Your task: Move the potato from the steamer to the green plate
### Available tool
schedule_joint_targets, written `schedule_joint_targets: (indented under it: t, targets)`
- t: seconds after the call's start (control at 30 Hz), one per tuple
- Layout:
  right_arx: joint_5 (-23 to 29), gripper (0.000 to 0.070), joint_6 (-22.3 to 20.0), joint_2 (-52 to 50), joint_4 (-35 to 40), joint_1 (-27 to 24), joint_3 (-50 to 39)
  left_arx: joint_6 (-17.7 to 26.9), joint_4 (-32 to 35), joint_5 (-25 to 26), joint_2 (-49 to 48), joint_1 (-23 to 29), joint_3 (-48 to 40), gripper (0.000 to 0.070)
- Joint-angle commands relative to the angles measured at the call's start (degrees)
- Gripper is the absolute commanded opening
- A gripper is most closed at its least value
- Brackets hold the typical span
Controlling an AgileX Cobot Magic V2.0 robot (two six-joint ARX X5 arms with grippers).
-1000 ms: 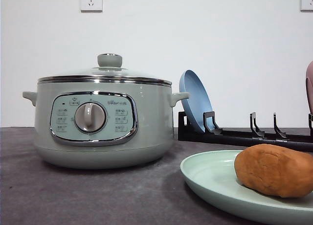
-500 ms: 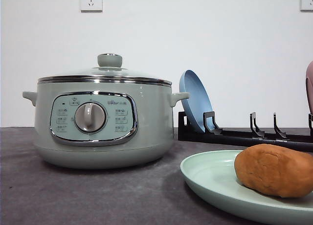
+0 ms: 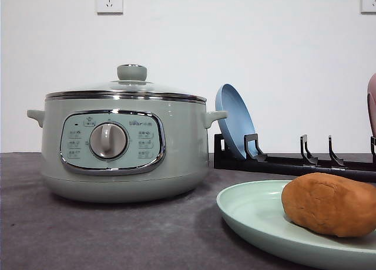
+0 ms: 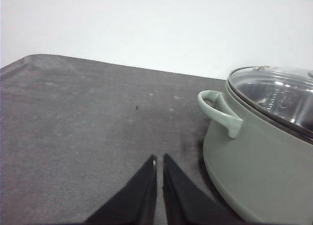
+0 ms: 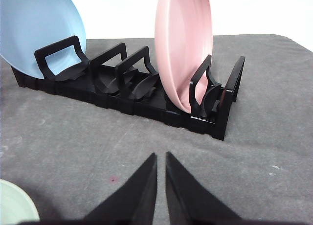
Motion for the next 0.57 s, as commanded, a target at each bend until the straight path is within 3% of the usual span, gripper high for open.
schedule_joint_targets:
  t: [0.0, 0.53]
  targets:
    - [-0.1, 0.0020, -0.3, -0.1, 0.6, 0.0, -0.3, -0.1, 0.8, -0.2, -0.1, 0.2, -1.2, 0.0016]
    - [-0.1, 0.0020, -0.3, -0.1, 0.6, 0.0, -0.3, -0.1, 0.8, -0.2, -0.1, 0.2, -1.2, 0.0016]
